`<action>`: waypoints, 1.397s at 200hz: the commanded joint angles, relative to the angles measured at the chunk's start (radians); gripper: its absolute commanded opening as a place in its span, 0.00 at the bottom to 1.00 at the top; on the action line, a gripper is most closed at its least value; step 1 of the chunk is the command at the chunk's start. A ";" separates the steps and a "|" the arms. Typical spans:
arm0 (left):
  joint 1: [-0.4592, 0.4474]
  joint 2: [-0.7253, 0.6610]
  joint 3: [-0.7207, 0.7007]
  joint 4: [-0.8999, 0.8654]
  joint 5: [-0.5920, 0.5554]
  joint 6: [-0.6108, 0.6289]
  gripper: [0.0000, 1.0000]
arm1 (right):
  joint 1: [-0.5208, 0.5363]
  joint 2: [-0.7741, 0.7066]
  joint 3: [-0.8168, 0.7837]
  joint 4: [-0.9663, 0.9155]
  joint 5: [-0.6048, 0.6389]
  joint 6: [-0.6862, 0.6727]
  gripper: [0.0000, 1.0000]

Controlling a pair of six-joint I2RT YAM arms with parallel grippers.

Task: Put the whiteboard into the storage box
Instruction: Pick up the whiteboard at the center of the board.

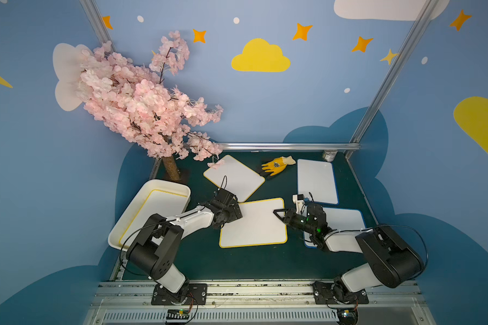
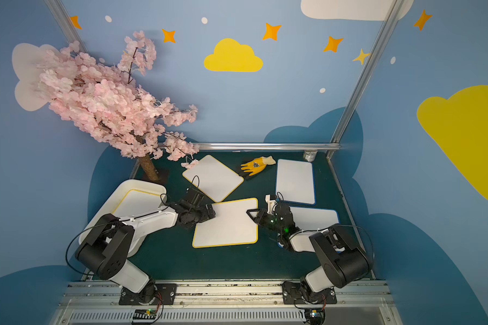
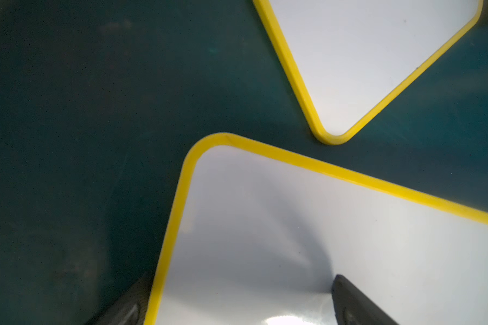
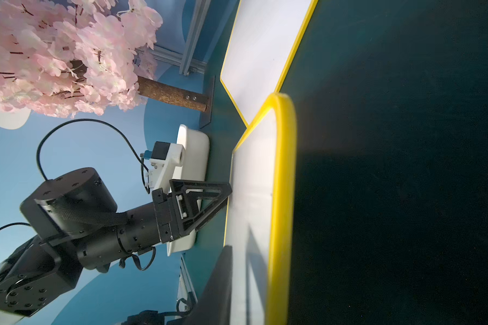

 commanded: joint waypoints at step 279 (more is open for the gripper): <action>0.352 -0.204 0.388 -0.743 -0.322 0.312 1.00 | 0.040 -0.610 0.319 -0.719 0.107 -0.354 0.00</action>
